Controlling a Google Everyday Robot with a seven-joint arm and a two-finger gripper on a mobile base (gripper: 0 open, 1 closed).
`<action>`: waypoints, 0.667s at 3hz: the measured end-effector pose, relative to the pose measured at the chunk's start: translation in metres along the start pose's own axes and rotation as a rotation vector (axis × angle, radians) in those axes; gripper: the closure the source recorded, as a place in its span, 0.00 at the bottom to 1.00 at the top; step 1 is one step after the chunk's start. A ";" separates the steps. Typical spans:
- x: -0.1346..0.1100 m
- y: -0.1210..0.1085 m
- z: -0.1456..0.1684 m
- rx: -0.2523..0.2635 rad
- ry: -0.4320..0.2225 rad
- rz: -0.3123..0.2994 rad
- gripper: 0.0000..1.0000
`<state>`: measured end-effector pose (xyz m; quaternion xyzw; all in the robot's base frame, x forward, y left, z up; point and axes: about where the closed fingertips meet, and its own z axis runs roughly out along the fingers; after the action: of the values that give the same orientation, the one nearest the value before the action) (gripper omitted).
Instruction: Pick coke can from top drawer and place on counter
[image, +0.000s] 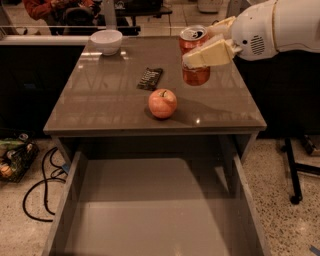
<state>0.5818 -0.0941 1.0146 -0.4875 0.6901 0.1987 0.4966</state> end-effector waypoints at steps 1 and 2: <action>0.012 -0.024 0.003 0.026 0.016 0.043 1.00; 0.038 -0.072 0.007 0.064 0.044 0.122 1.00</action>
Offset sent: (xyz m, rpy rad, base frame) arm 0.1293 -0.1023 -0.0290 0.0497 0.1336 -0.2438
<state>0.6470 -0.1389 0.9934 -0.4326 0.7352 0.1959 0.4838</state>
